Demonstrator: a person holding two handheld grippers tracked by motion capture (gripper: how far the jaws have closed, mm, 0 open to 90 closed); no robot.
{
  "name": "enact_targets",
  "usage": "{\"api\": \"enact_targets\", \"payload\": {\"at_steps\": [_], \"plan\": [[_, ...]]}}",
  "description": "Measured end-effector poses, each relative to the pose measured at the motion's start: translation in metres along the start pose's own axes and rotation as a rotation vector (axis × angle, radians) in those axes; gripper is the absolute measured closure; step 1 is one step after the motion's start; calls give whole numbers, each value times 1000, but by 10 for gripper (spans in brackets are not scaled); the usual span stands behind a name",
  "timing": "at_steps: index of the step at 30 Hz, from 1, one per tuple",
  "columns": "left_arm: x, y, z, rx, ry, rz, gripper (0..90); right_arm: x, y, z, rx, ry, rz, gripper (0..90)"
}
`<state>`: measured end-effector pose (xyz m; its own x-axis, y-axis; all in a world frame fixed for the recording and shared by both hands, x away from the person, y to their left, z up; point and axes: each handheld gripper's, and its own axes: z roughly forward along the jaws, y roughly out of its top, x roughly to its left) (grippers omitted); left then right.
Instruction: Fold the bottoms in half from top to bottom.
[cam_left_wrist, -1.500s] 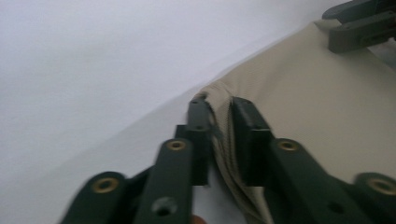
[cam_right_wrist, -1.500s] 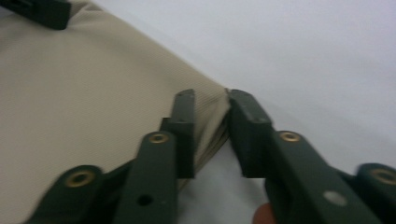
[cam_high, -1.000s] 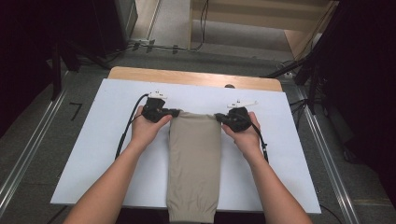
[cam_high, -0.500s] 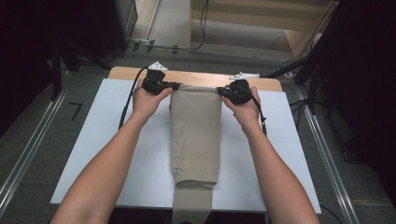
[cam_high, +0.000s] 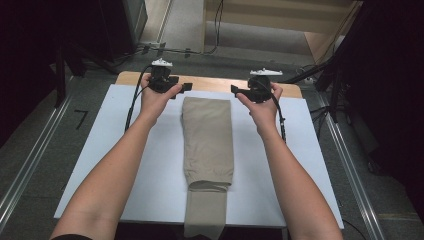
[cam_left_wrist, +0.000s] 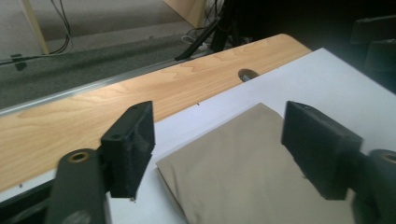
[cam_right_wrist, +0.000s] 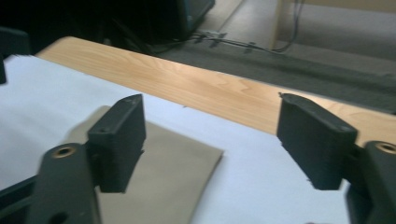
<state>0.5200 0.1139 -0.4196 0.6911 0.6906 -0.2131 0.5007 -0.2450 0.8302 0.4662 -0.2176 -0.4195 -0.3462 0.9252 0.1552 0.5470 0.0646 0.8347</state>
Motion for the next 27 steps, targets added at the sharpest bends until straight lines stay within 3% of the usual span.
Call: {"api": "enact_targets", "payload": {"at_steps": [2, 7, 9, 14, 18, 27], "plan": [[-2, -6, -3, 3, -22, 0, 189, 0, -5, -4, 0, 48, 15, 160], [-12, -24, -14, -17, -59, -2, 130, 9, -22, -17, 8, 123, -3, 128], [-18, -32, -19, -24, -54, -5, 82, 14, -31, -22, 12, 149, -14, 124], [-38, -51, -31, -20, -120, 12, 25, 26, -48, -36, 5, 196, -21, 86], [-54, -69, -42, -21, -154, 34, 18, 35, -61, -49, 3, 224, -37, 4], [-87, -104, -65, -7, -205, 52, 18, 56, -94, -78, 1, 269, -82, 0]]}}
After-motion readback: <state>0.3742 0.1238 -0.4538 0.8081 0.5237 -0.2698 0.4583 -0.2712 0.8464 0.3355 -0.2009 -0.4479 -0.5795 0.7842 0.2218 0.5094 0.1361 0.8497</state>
